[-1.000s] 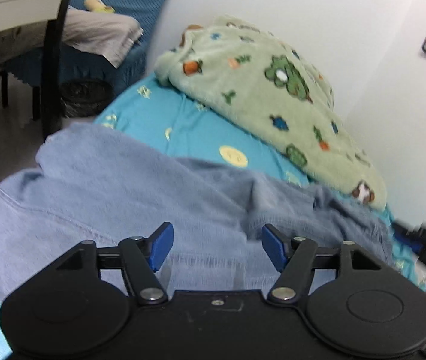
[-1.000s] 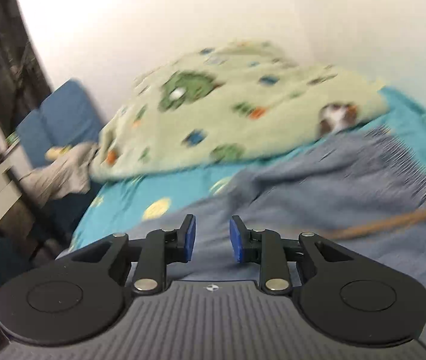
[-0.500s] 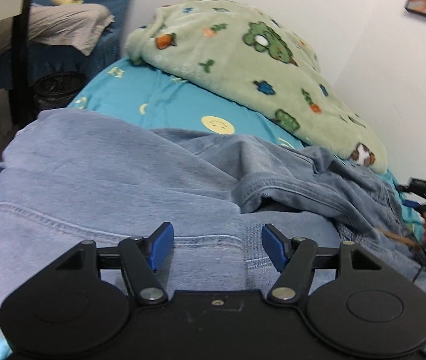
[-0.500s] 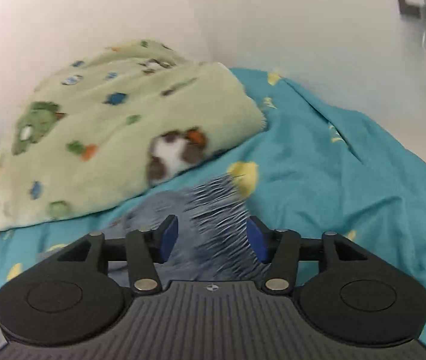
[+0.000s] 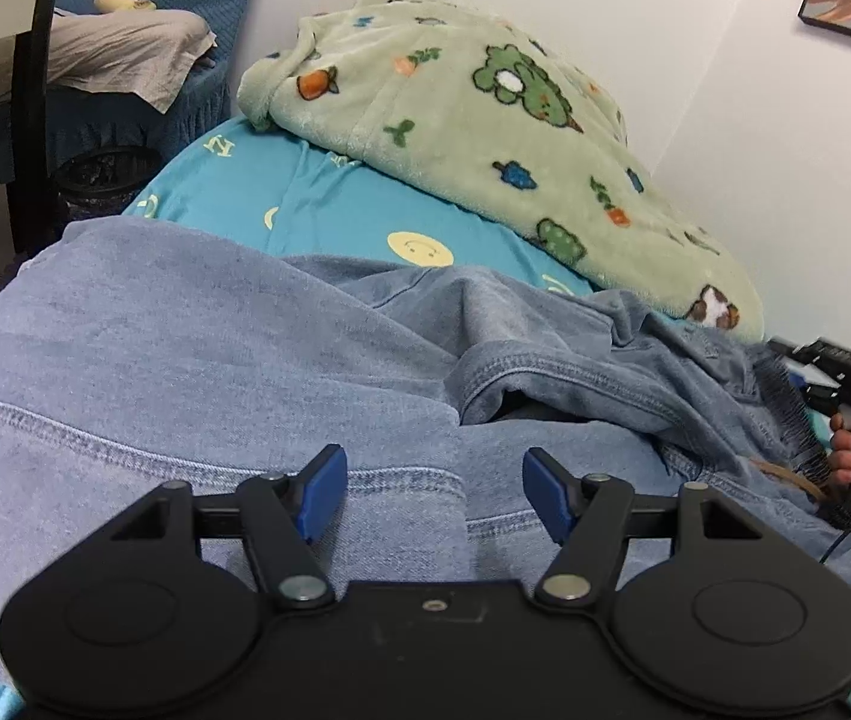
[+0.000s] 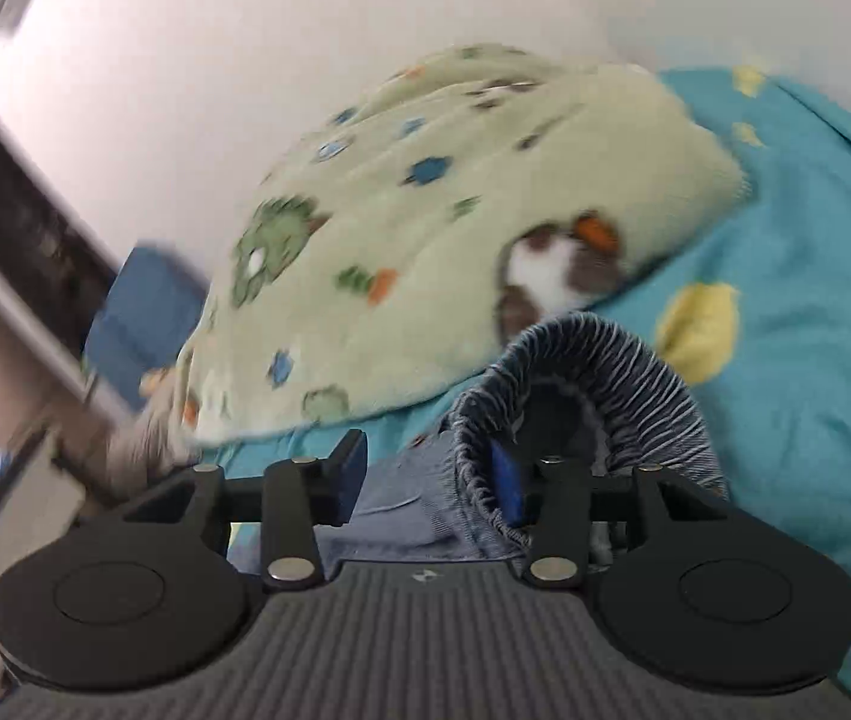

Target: Fold clothes

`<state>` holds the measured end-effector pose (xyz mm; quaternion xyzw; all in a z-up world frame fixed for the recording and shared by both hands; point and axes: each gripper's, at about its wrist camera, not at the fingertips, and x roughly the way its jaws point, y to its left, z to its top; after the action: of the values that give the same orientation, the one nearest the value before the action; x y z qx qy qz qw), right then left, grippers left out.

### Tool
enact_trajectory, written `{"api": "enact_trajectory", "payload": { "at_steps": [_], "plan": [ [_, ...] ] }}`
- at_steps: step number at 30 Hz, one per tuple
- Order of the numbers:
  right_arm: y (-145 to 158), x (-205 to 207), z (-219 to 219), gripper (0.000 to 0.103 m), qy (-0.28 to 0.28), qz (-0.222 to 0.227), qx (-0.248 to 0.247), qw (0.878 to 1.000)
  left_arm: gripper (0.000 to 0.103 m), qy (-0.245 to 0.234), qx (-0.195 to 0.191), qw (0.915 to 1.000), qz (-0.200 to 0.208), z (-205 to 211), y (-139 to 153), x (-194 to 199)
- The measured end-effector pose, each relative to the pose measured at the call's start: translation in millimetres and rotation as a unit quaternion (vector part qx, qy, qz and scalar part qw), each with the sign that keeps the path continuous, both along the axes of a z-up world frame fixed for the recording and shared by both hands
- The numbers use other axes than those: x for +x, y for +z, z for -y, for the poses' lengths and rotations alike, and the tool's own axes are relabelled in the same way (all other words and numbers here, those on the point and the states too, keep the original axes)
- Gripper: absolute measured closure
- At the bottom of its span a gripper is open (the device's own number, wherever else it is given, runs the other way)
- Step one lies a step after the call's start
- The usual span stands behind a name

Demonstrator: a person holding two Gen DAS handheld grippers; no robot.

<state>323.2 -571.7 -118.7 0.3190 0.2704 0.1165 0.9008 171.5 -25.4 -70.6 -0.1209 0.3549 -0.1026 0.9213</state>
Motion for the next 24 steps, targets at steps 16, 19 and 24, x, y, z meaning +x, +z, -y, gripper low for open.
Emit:
{"api": "enact_trajectory", "payload": {
  "at_steps": [16, 19, 24],
  "plan": [
    [90.4, 9.0, 8.6, 0.097, -0.193, -0.051, -0.154, 0.968, 0.042, -0.006, -0.001, 0.9996, 0.029, 3.6, 7.9, -7.1],
    [110.4, 9.0, 12.9, 0.098, -0.231, -0.054, -0.177, 0.955, 0.042, -0.010, -0.004, 0.9994, 0.032, 3.8, 10.0, -9.2],
    [100.4, 24.2, 36.0, 0.098, -0.275, -0.074, -0.211, 0.935, 0.042, -0.011, -0.002, 0.9996, 0.025, 3.0, 6.3, -7.4]
  ]
}}
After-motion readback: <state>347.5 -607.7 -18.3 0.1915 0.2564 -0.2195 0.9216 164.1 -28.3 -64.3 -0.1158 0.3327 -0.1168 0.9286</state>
